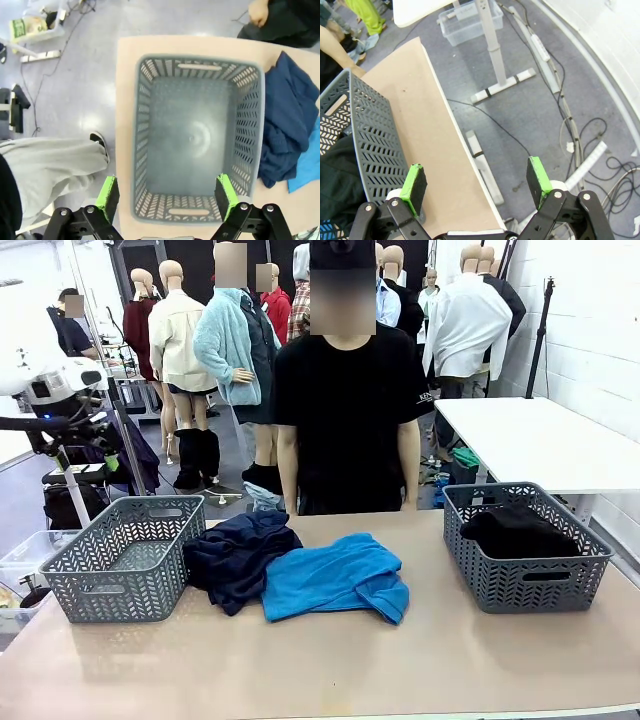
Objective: Sort the tops and bottoms.
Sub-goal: Lift clothes from the center of the table with your right hand.
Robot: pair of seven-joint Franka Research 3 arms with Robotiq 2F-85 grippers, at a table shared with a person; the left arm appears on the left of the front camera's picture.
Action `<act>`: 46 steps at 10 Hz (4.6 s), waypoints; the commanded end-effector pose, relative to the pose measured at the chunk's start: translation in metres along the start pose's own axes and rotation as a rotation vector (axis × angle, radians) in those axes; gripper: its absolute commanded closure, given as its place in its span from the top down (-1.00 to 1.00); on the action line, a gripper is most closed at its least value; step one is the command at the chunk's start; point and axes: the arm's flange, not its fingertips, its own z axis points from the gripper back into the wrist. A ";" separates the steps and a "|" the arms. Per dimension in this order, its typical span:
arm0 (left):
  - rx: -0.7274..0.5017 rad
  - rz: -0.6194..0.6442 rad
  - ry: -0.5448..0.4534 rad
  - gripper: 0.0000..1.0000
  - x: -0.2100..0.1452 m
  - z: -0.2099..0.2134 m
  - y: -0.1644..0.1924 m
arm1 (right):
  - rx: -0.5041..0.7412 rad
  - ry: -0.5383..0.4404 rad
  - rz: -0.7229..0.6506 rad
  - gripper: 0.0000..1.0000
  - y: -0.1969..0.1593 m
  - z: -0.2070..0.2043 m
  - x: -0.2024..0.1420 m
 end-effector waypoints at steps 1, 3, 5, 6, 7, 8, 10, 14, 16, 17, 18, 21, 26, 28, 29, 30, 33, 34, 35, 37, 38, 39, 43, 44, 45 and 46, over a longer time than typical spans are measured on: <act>0.014 -0.060 -0.006 1.00 -0.022 0.019 0.001 | -0.004 0.009 -0.006 1.00 0.003 0.002 0.000; 0.000 -0.022 0.005 1.00 -0.009 0.011 0.000 | 0.000 0.000 0.000 1.00 0.000 0.000 0.000; 0.000 -0.022 0.005 1.00 -0.009 0.011 0.000 | -0.044 -0.144 0.004 1.00 0.016 0.054 0.031; 0.000 -0.022 0.005 1.00 -0.009 0.011 0.000 | -0.057 -0.244 0.014 1.00 0.031 0.090 0.047; 0.000 -0.022 0.005 1.00 -0.009 0.011 0.000 | -0.065 -0.346 0.036 1.00 0.048 0.131 0.063; 0.000 -0.022 0.005 1.00 -0.009 0.011 0.000 | -0.024 -0.437 0.084 1.00 0.072 0.173 0.075; 0.000 -0.022 0.005 1.00 -0.009 0.011 0.000 | 0.179 -0.530 0.249 1.00 0.147 0.246 0.081; 0.000 -0.022 0.005 1.00 -0.009 0.011 0.000 | 0.413 -0.414 0.853 1.00 0.319 0.285 0.006; 0.000 -0.022 0.005 1.00 -0.009 0.011 0.000 | 0.469 -0.246 1.030 1.00 0.372 0.263 -0.022; 0.000 -0.022 0.005 1.00 -0.009 0.011 0.000 | 0.482 -0.154 1.088 1.00 0.395 0.243 -0.034; 0.000 -0.022 0.005 1.00 -0.009 0.011 0.000 | 0.457 -0.050 1.148 1.00 0.414 0.217 -0.048; 0.000 -0.022 0.005 1.00 -0.009 0.011 0.000 | 0.330 0.087 1.184 1.00 0.425 0.158 -0.069; 0.000 -0.022 0.005 1.00 -0.009 0.011 0.000 | 0.423 0.036 1.148 1.00 0.423 0.177 -0.079; 0.000 -0.022 0.005 1.00 -0.009 0.011 0.000 | 0.489 0.065 1.284 1.00 0.451 0.175 -0.065; 0.000 -0.022 0.005 1.00 -0.009 0.011 0.000 | 0.548 0.084 1.409 1.00 0.485 0.171 -0.055; 0.000 -0.022 0.005 1.00 -0.009 0.011 0.000 | 0.580 0.129 1.539 1.00 0.526 0.163 -0.046; 0.000 -0.022 0.005 1.00 -0.009 0.011 0.000 | 0.776 0.304 1.725 1.00 0.606 0.117 -0.049; 0.000 -0.022 0.005 1.00 -0.009 0.011 0.000 | 0.831 0.337 1.706 1.00 0.632 0.088 -0.061; 0.000 -0.022 0.005 1.00 -0.009 0.011 0.000 | 0.859 0.373 1.648 1.00 0.660 0.052 -0.078; 0.000 -0.022 0.005 1.00 -0.009 0.011 0.000 | 0.969 0.486 1.635 1.00 0.698 0.008 -0.113; 0.000 -0.022 0.005 1.00 -0.009 0.011 0.000 | 1.021 0.470 1.648 1.00 0.716 -0.003 -0.124; 0.000 -0.022 0.005 1.00 -0.009 0.011 0.000 | 1.000 0.376 1.641 1.00 0.731 -0.010 -0.129; 0.000 -0.022 0.005 1.00 -0.009 0.011 0.000 | 1.041 0.400 1.634 1.00 0.721 -0.017 -0.145; 0.000 -0.022 0.005 1.00 -0.009 0.011 0.000 | 1.041 0.400 1.634 1.00 0.721 -0.017 -0.145; 0.000 -0.022 0.005 1.00 -0.009 0.011 0.000 | 1.040 0.388 1.629 1.00 0.726 -0.016 -0.141; 0.000 -0.022 0.005 1.00 -0.009 0.011 0.000 | 1.005 0.413 1.530 1.00 0.743 -0.033 -0.142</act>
